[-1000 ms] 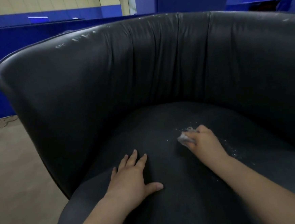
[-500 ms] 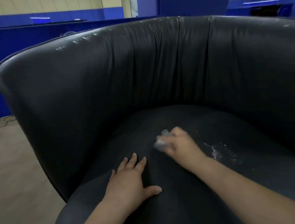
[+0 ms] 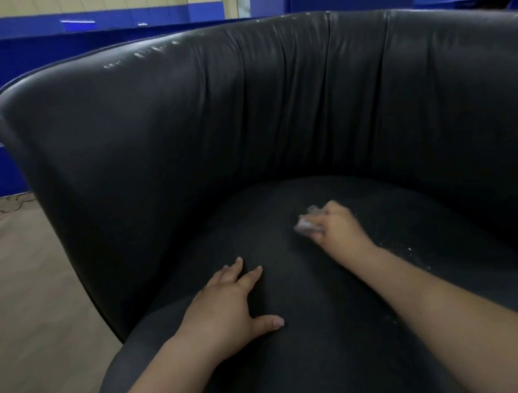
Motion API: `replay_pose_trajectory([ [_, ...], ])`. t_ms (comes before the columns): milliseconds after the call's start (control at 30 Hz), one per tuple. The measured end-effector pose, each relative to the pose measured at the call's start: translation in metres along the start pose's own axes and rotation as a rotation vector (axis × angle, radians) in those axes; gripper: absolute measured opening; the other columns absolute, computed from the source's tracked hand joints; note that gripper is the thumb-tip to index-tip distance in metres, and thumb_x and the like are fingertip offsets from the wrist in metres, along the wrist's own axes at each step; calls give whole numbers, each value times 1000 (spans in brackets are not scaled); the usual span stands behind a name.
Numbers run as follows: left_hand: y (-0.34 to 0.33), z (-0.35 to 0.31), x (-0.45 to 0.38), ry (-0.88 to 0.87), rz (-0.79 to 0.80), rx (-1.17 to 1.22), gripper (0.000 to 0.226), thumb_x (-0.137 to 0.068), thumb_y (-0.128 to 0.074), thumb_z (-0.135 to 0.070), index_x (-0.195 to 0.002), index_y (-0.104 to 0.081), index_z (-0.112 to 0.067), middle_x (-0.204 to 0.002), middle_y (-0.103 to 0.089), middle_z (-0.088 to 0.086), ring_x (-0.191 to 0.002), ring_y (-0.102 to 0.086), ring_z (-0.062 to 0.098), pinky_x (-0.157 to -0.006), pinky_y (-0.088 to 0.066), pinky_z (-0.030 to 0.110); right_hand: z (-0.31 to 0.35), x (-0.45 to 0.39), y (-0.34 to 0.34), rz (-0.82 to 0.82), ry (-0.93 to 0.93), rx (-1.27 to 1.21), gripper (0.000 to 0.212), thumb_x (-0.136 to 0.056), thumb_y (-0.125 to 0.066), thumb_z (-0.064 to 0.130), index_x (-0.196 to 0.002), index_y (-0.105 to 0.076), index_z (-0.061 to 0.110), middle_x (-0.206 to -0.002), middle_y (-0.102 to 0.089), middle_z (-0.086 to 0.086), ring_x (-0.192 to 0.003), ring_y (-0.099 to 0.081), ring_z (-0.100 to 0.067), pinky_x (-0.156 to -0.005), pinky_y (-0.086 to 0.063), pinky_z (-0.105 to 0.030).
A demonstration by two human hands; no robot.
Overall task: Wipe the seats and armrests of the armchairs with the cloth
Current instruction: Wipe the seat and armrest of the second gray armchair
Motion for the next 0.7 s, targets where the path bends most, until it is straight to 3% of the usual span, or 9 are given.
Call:
replay_pose_trajectory([
  [133,6,27,2,112,-32,23,107,-66,-57,-82,-152,-3,-44,-162,8,-6,-149,3,17,-120,-13,43,-13,-19,7,-28,-173,2,26,-89,-63,31,-112,-70,21,-113,-55,-19,-104,-54,-32,-88,-40,-27],
  [233,6,40,2,161,-44,60,115,-60,-58,-85,-151,-3,-44,-163,7,-1,-149,2,19,-120,-14,43,47,-20,-13,-10,-19,-215,29,-84,-70,20,-112,-71,18,-101,-52,-14,-96,-56,-26,-89,-40,-18],
  [367,5,43,-4,158,-13,63,116,-60,-61,-83,-152,-3,-43,-162,8,3,-149,3,20,-121,-12,43,97,-30,-45,140,223,-207,37,-87,-66,15,-124,-63,16,-107,-47,-6,-102,-49,-20,-93,-43,-26],
  [433,4,44,-6,150,-12,69,116,-59,-62,-83,-152,-3,-43,-163,7,4,-149,3,20,-121,-12,44,97,-48,-41,39,194,-155,11,-87,-63,5,-95,-64,14,-107,-51,-12,-104,-56,-26,-89,-49,-30],
  [500,3,45,-6,146,-11,79,117,-58,-62,-83,-151,-2,-44,-163,8,4,-149,4,19,-121,-11,43,88,-67,-45,53,128,-147,35,-90,-59,9,-77,-47,39,-109,-52,-14,-106,-55,-29,-89,-45,-32],
  [533,2,46,-6,146,-10,78,117,-58,-62,-83,-151,-2,-44,-162,8,3,-149,4,19,-121,-10,43,88,-75,-47,92,55,-168,39,-91,-58,13,-73,-40,42,-107,-51,-10,-103,-54,-24,-88,-42,-28],
  [600,0,47,-5,141,-10,73,117,-59,-62,-83,-151,-2,-44,-162,8,3,-149,5,18,-121,-10,42,102,-80,-58,140,104,-121,36,-92,-56,6,-72,-42,33,-96,-47,-5,-86,-51,-12,-76,-40,-19],
  [667,-1,47,-5,134,-27,77,116,-59,-62,-82,-151,-2,-44,-163,8,2,-149,5,18,-121,-10,42,107,-84,-66,91,144,-318,19,-90,-53,-5,-82,-51,12,-90,-48,-8,-77,-49,-14,-68,-42,-21],
  [700,-1,47,-5,131,-39,79,116,-59,-62,-82,-151,-2,-44,-163,8,2,-149,5,18,-121,-10,42,108,-84,-65,88,240,-206,8,-91,-54,-1,-92,-58,6,-93,-49,-11,-80,-50,-18,-70,-43,-23],
])
Point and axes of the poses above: each hand's wrist, its own x-axis away from the middle knuckle, its own y-axis out of the back of the hand, z = x × y, the point moved 4 cm from there along -x, towards the middle knuckle
